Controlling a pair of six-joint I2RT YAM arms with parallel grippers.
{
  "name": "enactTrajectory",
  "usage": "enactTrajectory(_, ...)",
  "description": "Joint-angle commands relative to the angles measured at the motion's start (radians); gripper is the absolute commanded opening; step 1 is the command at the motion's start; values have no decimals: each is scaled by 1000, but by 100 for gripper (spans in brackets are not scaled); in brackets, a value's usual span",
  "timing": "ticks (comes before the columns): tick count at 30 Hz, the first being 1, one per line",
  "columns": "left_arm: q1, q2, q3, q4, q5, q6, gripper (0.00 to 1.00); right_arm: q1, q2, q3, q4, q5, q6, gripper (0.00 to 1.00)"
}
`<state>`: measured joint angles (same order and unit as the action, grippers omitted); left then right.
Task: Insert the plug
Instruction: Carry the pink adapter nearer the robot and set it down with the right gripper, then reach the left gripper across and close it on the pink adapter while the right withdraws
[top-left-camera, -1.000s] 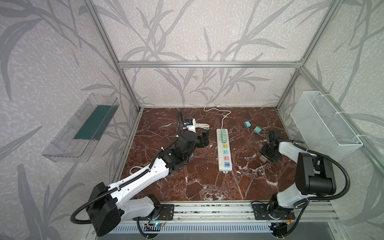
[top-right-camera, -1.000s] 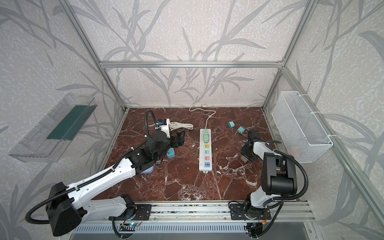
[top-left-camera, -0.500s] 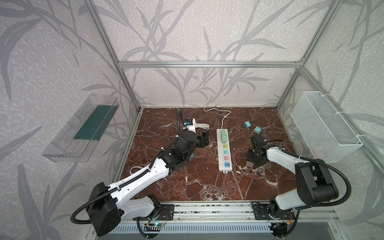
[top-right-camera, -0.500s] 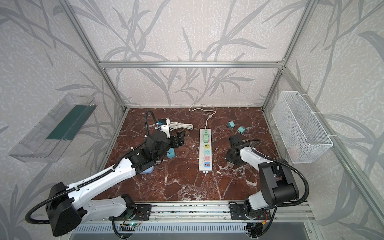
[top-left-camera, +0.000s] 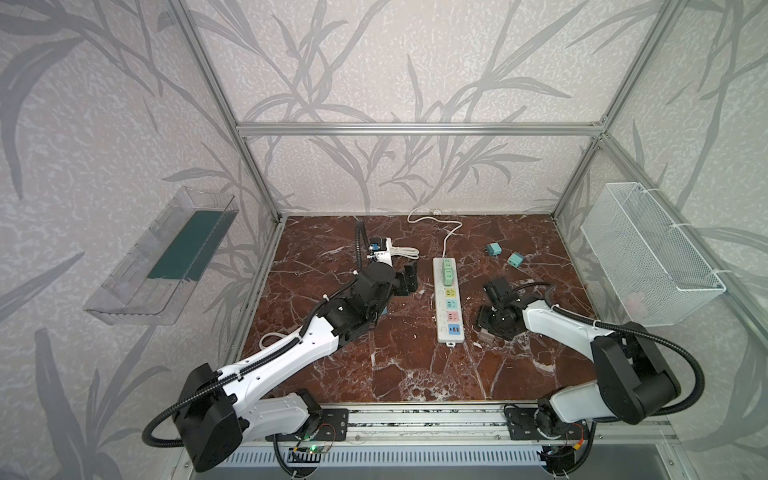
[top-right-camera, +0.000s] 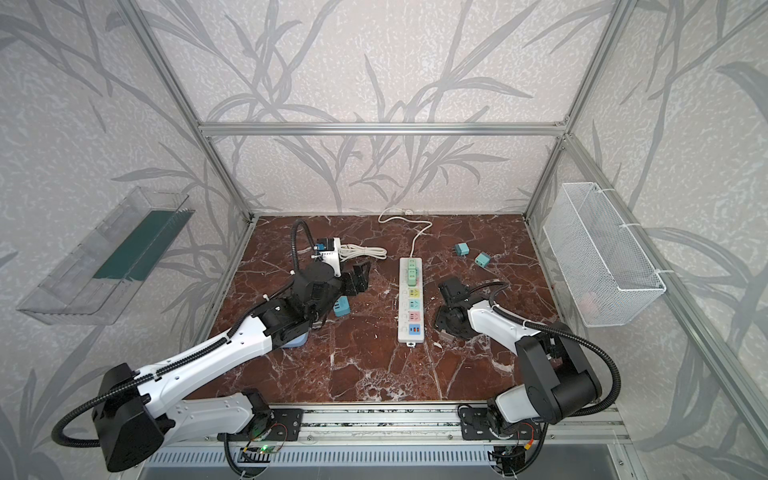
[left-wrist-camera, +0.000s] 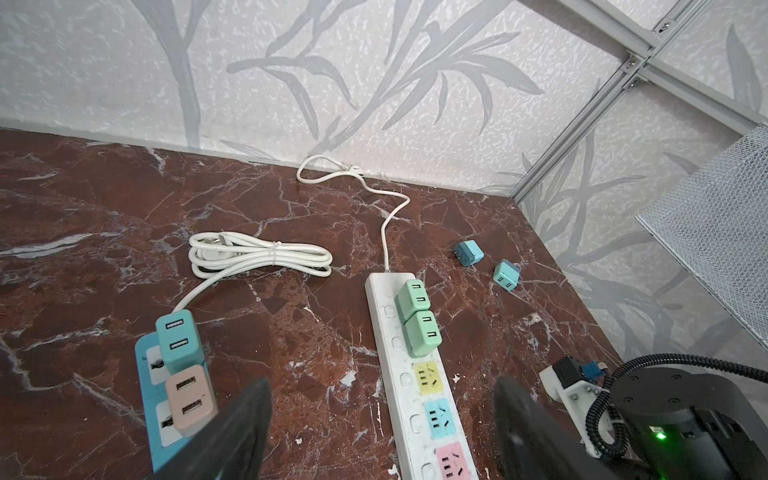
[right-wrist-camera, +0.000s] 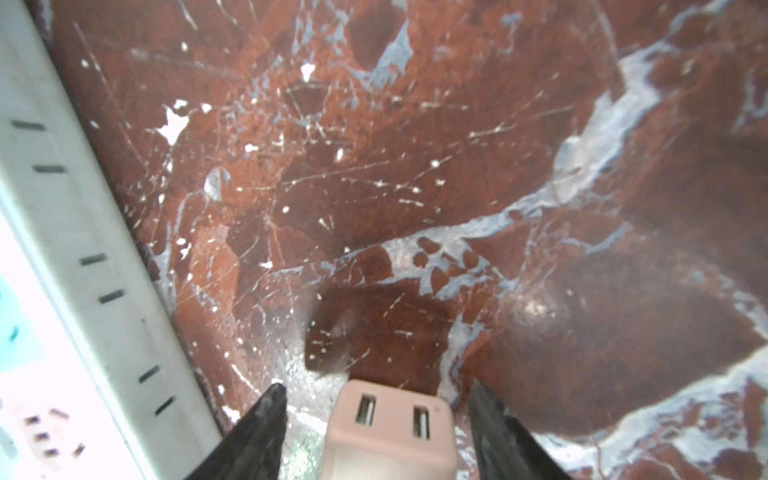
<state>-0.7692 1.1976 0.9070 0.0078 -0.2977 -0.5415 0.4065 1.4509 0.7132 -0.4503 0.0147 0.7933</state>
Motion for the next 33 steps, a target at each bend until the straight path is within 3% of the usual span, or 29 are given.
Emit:
enactTrajectory(1, 6, 7, -9, 11, -29, 15, 83, 4, -44, -31, -37, -67, 14, 72)
enactTrajectory(7, 7, 15, -3, 9, -6, 16, 83, 10, -115, -52, -12, -166, 50, 72)
enactTrajectory(11, 5, 32, 8, -2, 1, 39, 83, 6, -203, -30, -72, -109, 47, 73)
enactTrajectory(15, 5, 46, 31, -20, 32, 65, 83, -50, -244, -24, -30, -213, -9, 74)
enactTrajectory(19, -11, 79, 68, -39, 96, 127, 75, -71, -253, 100, -183, -79, -143, 74)
enactTrajectory(24, -101, 210, 211, -183, 150, 187, 69, -216, -304, 213, -225, -19, -250, 74)
enactTrajectory(27, -175, 312, 302, -246, 149, 121, 69, -266, -314, 311, -279, 49, -290, 74)
enactTrajectory(30, -251, 425, 388, -308, 119, 81, 69, -361, -338, 347, -257, -7, -286, 74)
enactTrajectory(33, -302, 547, 473, -358, 160, 34, 69, -453, -370, 340, -205, -77, -266, 75)
